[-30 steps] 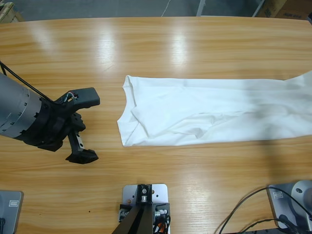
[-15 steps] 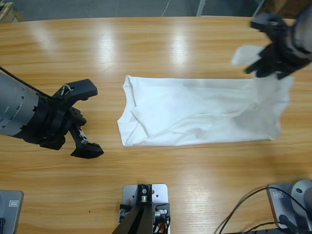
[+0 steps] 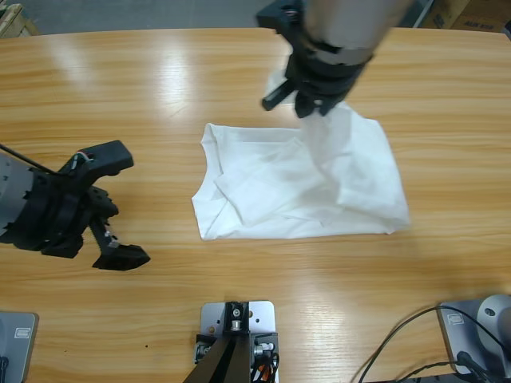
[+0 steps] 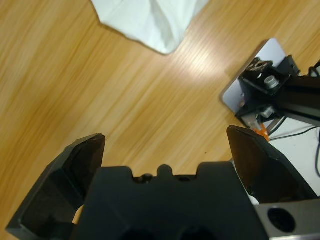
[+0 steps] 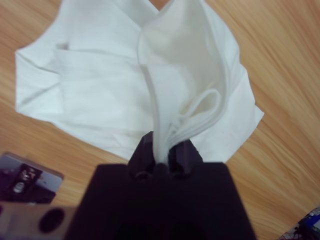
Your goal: Fold clothes
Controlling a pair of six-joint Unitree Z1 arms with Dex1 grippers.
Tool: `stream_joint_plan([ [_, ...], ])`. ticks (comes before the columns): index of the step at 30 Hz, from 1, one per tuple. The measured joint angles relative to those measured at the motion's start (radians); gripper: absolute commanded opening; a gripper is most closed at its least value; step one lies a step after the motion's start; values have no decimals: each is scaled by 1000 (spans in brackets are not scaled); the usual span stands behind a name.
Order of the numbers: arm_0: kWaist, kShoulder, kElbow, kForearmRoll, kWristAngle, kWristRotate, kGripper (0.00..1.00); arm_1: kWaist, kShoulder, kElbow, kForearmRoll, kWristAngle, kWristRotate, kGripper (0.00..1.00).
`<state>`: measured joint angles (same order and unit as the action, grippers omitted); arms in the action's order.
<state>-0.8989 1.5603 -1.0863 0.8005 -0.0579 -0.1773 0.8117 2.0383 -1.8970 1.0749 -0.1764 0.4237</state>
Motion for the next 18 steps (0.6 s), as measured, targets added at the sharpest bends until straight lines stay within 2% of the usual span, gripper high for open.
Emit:
stream_joint_plan([
  [7,0,-50,53,-7,9,0,968,34,173,-174,79,34,4,0],
  [14,0,-52,94,-32,9,0,964,53,274,-321,137,39,10,0],
  [18,0,-69,125,-42,9,0,964,54,353,-511,236,42,10,0],
])
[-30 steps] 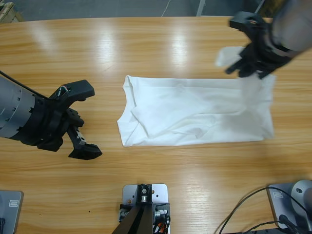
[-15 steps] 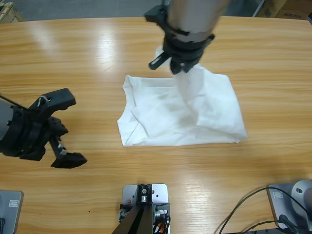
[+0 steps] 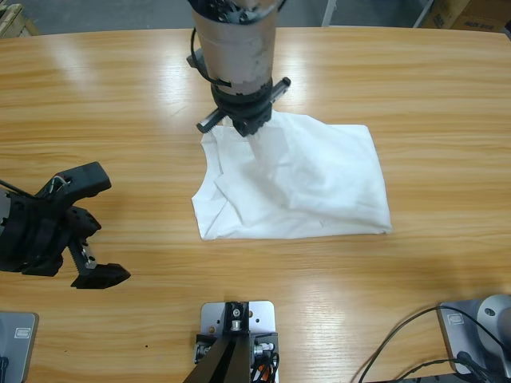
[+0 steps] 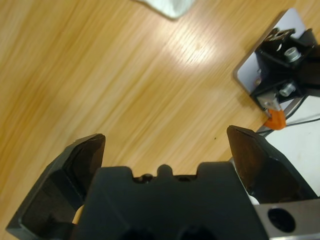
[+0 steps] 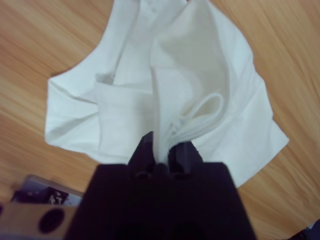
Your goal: Fold clothes
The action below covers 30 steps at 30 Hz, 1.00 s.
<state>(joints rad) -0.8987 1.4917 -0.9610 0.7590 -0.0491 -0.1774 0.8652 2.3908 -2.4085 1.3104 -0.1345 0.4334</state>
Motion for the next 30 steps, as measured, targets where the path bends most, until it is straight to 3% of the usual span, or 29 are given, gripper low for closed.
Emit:
stream_joint_plan([
  [6,0,-25,30,-13,2,0,964,10,111,-186,75,36,0,0],
  [7,0,-25,33,-16,2,0,964,17,125,-200,76,41,0,200],
  [8,0,-25,36,-17,3,0,964,24,136,-209,76,42,0,831],
  [9,0,-25,38,-18,3,0,964,31,145,-215,76,43,1,974],
  [30,0,-25,66,-70,4,-4,964,40,181,-218,83,16,19,1000],
])
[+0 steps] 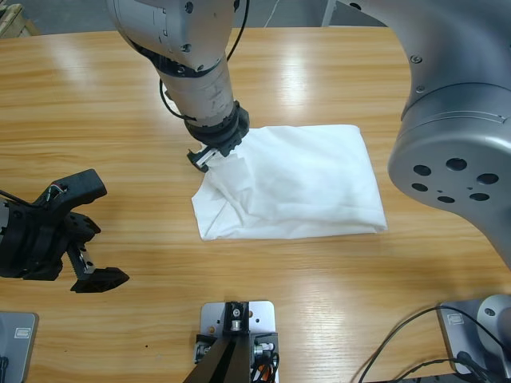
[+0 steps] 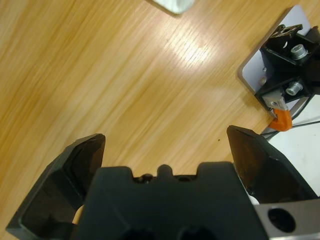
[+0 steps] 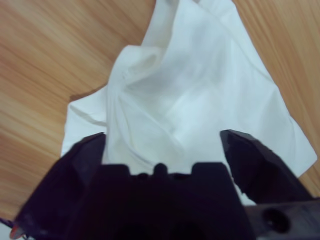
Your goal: Fold clothes
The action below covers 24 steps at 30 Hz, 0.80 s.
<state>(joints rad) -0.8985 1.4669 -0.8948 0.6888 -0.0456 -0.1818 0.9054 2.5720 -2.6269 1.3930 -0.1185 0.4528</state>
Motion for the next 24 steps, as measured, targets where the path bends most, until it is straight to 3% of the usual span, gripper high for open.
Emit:
stream_joint_plan([
  [5,0,0,1,-1,0,0,946,-23,-119,0,0,15,1,996],
  [12,20,-2,-11,-15,21,-50,936,-182,-372,14,0,15,-9,991],
  [15,31,0,-52,-17,29,-59,936,-234,-530,318,-60,24,-54,979],
  [18,36,12,-96,-17,31,-59,936,-298,-705,774,-270,70,-76,971],
  [24,39,73,-168,12,31,-49,936,-513,-993,1369,-632,294,-101,965],
])
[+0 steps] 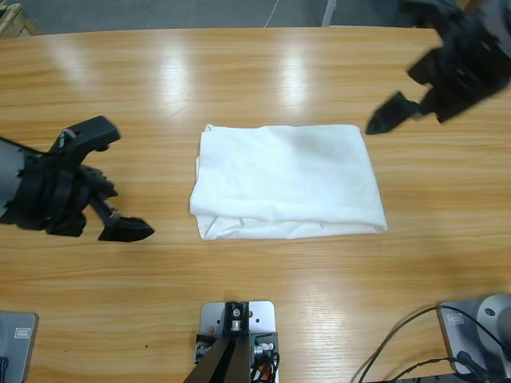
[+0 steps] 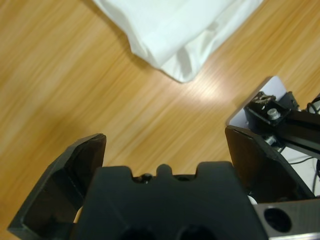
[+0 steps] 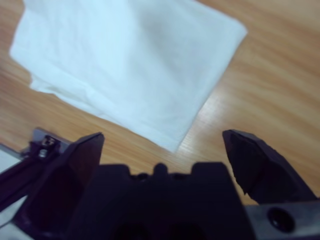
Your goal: Fold clothes
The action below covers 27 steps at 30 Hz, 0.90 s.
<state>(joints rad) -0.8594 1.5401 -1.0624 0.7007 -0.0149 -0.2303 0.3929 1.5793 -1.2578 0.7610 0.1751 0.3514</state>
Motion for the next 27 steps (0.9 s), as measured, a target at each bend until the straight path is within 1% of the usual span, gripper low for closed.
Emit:
stream_joint_plan([
  [1,0,16,-28,18,0,14,936,-52,-28,69,-53,48,-5,917],
  [2,1,35,-61,37,0,34,936,-102,-49,131,-106,93,-9,699],
  [4,1,77,-134,74,0,78,933,-184,-60,240,-210,168,-14,77],
  [5,1,101,-167,91,0,101,931,-205,-58,278,-250,188,-19,0],
  [6,1,126,-201,107,0,129,907,-217,-56,302,-285,204,-32,0],
  [8,2,184,-268,127,2,188,727,-212,-48,319,-341,226,-90,0],
  [10,1,238,-332,143,23,225,518,-199,-39,319,-377,251,-149,0],
  [13,1,307,-421,177,70,246,491,-193,-37,319,-386,259,-181,0],
  [14,1,332,-449,197,71,252,377,-192,-36,319,-384,259,-185,0],
  [15,1,357,-474,214,66,259,175,-189,-33,319,-379,259,-186,0],
  [16,1,385,-491,225,59,264,0,-184,-26,319,-374,258,-187,0],
  [21,1,503,-554,247,51,269,0,-138,42,319,-369,230,-187,0],
  [25,4,545,-600,248,51,263,0,-127,75,311,-375,208,-187,0],
  [27,16,571,-635,248,51,225,0,-123,96,309,-387,208,-189,0],
])
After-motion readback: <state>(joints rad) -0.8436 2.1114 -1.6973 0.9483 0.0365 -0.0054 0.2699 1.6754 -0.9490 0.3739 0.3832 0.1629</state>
